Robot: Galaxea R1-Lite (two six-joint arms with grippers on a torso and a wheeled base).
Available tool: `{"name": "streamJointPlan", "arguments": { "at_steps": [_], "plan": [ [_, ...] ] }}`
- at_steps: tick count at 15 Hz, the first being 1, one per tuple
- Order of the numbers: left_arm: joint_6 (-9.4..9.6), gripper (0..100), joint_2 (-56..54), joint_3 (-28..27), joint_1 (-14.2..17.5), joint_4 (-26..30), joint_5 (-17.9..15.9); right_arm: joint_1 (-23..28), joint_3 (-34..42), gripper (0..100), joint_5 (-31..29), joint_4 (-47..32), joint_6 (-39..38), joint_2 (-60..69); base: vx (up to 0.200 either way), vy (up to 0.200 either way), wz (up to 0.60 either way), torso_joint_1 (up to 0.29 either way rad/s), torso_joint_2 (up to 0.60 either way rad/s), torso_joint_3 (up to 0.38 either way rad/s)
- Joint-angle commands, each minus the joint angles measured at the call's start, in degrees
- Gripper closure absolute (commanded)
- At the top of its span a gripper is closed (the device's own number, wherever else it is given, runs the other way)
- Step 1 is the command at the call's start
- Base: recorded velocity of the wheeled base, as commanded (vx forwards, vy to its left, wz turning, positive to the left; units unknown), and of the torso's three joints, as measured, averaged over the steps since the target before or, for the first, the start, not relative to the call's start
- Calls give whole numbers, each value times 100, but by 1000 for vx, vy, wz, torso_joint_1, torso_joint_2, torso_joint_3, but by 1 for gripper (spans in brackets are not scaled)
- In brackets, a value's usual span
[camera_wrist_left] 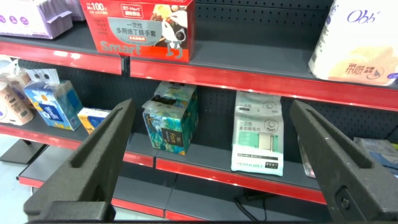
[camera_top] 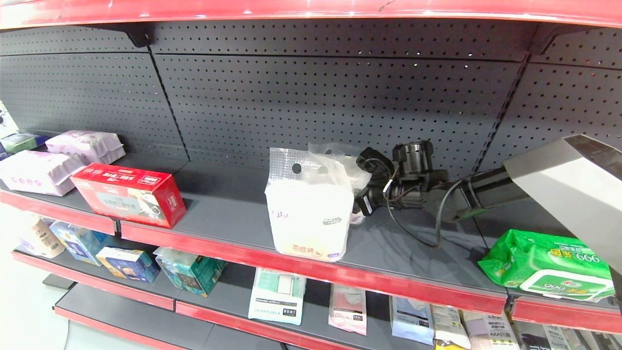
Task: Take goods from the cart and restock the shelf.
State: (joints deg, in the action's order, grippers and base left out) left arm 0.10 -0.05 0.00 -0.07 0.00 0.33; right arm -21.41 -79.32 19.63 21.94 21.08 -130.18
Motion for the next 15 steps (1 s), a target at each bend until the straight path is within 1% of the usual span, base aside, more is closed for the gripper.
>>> {"name": "streamJointPlan", "arguments": {
  "at_steps": [1, 5, 15],
  "plan": [
    [-1, 0, 5, 0, -1, 0, 11, 5, 22, 0, -3, 3, 2, 37, 0, 0, 0, 0, 0, 0],
    [-1, 0, 5, 0, -10, 0, 11, -13, 40, 0, -161, -129, 19, 37, 0, 0, 0, 0, 0, 0],
    [-1, 0, 5, 0, -1, 0, 2, -13, 49, 0, -170, -129, 63, 37, 0, 0, 0, 0, 0, 0]
  ]
}}
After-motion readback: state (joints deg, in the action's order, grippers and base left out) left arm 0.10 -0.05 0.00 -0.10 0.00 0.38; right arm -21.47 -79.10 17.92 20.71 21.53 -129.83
